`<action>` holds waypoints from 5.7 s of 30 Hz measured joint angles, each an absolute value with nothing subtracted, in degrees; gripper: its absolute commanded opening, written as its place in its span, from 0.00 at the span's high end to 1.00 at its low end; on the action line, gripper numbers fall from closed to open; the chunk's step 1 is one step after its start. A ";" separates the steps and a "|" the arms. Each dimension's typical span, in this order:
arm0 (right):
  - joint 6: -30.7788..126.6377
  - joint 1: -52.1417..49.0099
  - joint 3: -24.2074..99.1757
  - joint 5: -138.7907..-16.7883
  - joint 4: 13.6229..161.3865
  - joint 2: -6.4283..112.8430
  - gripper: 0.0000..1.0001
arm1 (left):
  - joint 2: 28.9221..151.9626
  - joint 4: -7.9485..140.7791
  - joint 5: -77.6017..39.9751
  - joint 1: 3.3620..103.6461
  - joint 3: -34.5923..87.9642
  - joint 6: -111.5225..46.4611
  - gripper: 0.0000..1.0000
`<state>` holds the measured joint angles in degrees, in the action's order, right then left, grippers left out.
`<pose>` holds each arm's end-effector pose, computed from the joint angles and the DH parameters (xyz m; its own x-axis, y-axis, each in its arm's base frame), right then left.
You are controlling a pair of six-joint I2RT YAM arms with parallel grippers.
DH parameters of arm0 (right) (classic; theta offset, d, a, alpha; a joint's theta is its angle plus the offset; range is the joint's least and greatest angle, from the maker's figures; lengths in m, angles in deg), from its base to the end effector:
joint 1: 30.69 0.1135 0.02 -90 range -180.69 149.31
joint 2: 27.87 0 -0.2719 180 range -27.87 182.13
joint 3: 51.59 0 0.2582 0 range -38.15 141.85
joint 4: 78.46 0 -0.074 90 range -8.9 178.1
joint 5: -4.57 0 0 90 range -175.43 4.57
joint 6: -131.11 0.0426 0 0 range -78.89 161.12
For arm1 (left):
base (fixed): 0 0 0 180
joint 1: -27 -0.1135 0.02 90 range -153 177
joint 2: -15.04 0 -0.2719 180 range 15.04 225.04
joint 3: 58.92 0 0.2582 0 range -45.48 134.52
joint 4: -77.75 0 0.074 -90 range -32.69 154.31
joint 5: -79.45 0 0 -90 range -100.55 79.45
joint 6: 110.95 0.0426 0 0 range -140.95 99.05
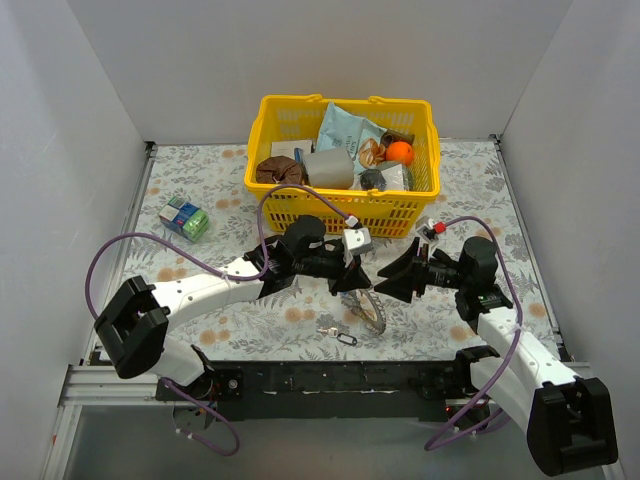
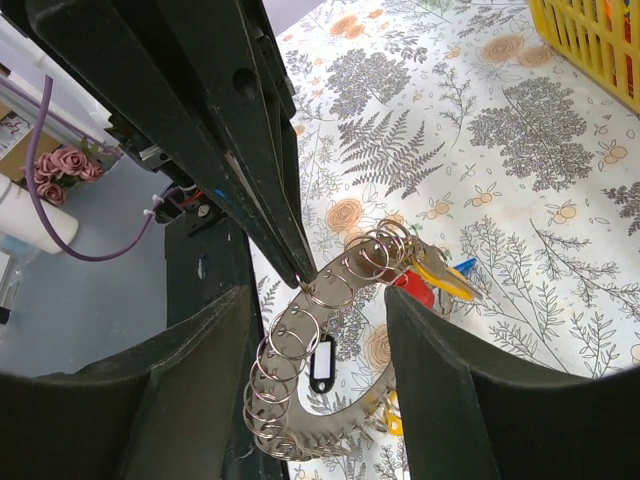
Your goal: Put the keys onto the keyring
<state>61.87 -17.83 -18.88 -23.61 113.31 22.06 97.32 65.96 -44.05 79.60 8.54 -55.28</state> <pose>0.1723 0.0778 0.2362 -0.4271 0.0742 -0.9012 -0.8654 0.2554 0.4311 0.1824 -0.2772 0.2678 -0.7673 0.2293 -0.5989 0.6411 0.2952 -0.7084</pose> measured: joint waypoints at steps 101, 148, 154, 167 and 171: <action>62.74 -19.43 -20.68 -25.60 104.07 17.67 0.42 | 101.97 72.06 -49.23 76.61 8.47 -58.71 1.00; 64.77 -19.40 -22.84 -23.08 106.82 19.04 0.35 | 103.07 68.83 -51.68 76.61 10.61 -59.54 1.00; 66.30 -18.49 -22.84 -20.68 109.20 18.98 0.34 | 103.07 68.83 -51.70 76.61 10.61 -59.54 1.00; 68.51 -15.21 -22.84 -21.75 114.62 22.06 0.36 | 103.04 68.69 -51.76 76.61 10.61 -59.76 1.00; 66.79 -15.19 -22.71 -22.78 112.48 22.04 0.37 | 102.74 68.56 -51.74 76.61 10.61 -59.74 1.00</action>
